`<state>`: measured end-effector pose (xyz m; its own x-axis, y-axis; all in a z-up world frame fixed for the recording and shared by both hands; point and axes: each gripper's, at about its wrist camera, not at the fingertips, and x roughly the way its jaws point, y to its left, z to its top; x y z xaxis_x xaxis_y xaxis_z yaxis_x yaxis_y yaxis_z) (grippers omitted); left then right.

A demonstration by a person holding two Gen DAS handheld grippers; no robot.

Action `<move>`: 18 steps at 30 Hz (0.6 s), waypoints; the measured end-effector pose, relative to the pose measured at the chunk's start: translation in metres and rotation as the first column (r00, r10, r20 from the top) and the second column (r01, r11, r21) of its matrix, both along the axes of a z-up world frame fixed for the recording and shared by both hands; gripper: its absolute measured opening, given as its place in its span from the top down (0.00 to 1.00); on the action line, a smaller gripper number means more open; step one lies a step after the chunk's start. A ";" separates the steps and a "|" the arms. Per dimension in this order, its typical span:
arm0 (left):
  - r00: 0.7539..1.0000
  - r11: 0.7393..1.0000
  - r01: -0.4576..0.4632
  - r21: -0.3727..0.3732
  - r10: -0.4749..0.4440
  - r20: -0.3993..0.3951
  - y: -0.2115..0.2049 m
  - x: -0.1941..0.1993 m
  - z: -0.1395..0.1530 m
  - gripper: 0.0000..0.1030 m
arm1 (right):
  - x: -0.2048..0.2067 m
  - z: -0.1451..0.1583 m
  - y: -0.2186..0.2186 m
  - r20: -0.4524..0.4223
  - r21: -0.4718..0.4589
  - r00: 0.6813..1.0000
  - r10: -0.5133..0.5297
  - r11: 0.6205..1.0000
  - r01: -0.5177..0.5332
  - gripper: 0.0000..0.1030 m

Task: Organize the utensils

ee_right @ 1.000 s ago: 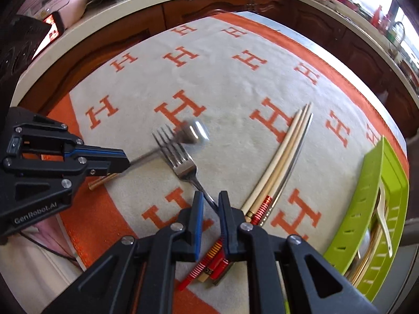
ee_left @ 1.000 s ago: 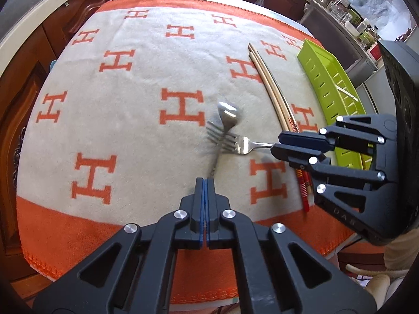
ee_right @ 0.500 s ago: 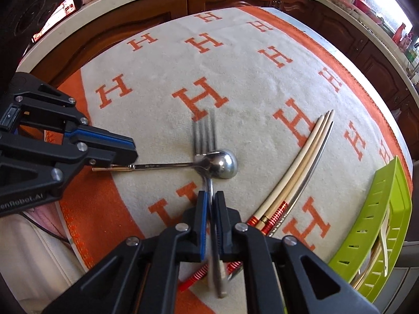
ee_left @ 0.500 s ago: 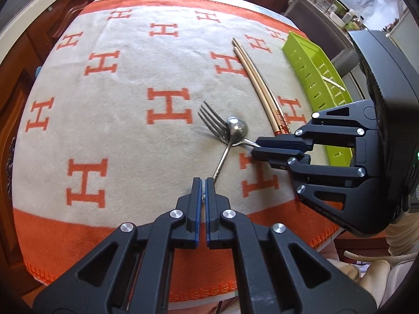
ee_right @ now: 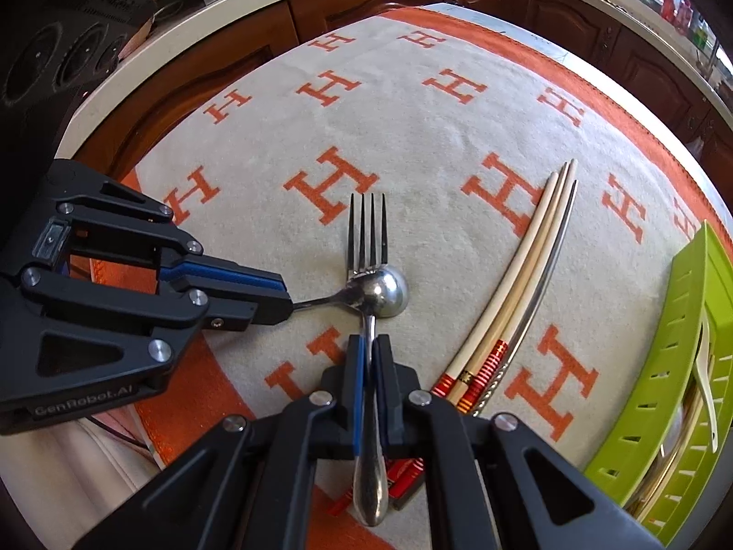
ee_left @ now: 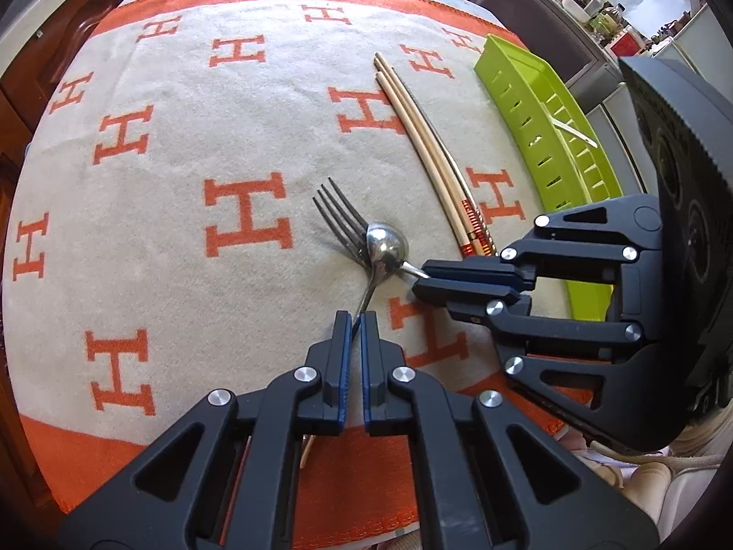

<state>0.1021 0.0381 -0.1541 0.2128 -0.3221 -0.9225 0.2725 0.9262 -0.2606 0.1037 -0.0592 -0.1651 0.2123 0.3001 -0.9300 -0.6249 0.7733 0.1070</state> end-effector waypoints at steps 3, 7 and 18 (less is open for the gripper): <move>1.000 1.000 0.013 -0.002 -0.013 0.001 -0.002 0.003 0.001 0.76 | 0.002 0.000 -0.004 -0.009 0.017 1.000 -0.013 1.000 0.013 0.96; 0.999 1.000 0.018 0.025 -0.019 0.029 -0.007 0.007 0.002 0.66 | 0.003 -0.001 -0.008 -0.026 0.041 0.999 -0.029 0.999 0.030 0.96; 0.982 0.981 0.140 0.132 -0.154 0.106 -0.030 0.000 0.002 0.75 | 0.010 0.000 -0.019 -0.061 0.064 0.997 -0.054 0.996 0.058 0.96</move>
